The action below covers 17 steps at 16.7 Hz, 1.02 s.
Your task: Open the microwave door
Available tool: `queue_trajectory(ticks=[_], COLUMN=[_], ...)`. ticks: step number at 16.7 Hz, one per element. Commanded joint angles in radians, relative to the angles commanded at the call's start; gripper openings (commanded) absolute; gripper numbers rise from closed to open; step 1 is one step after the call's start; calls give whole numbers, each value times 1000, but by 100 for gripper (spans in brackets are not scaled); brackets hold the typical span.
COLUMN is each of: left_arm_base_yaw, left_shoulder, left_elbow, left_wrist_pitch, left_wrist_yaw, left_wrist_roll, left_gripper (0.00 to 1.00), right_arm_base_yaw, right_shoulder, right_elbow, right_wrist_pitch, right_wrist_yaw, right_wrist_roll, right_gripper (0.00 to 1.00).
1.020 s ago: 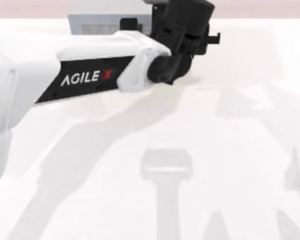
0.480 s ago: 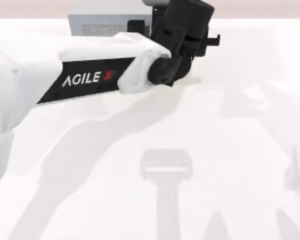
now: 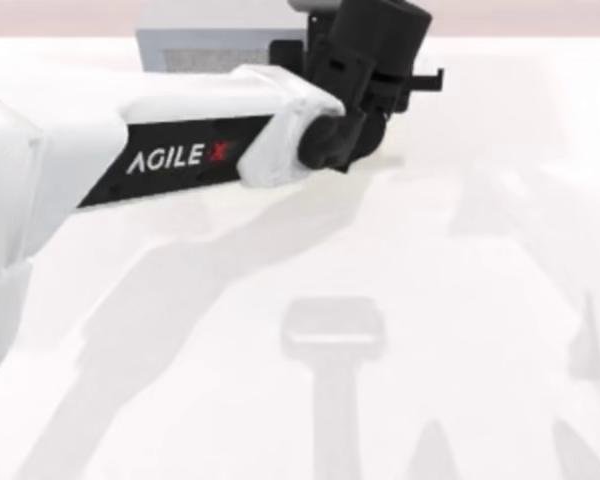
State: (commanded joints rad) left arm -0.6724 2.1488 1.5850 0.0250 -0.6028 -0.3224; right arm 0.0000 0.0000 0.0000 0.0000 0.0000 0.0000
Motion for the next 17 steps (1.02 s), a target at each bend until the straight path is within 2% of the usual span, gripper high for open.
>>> queue_trajectory(ticks=[4,5,9,13,17], left_arm_base_yaw=[0,-59,-56,-40,-15], left_shoulder=[0,-22,5,72,140], left_elbow=[0,-48,12,185,410], left_wrist_pitch=[0,-4,-71,-294,-618], left_wrist_yaw=[0,-5,12,67,147], left_wrist_roll=[0,2,-14,-66,-136], left_gripper=[0,0,0,0,0], right_arm_base_yaw=[0,0,0,0,0], right_shoulder=[0,0,0,0,0], right_elbow=[0,0,0,0,0], right_wrist_pitch=[0,0,0,0,0], right_wrist_yaw=[0,0,0,0,0], right_wrist_roll=[0,0,0,0,0], right_gripper=[100,100,100,100,100])
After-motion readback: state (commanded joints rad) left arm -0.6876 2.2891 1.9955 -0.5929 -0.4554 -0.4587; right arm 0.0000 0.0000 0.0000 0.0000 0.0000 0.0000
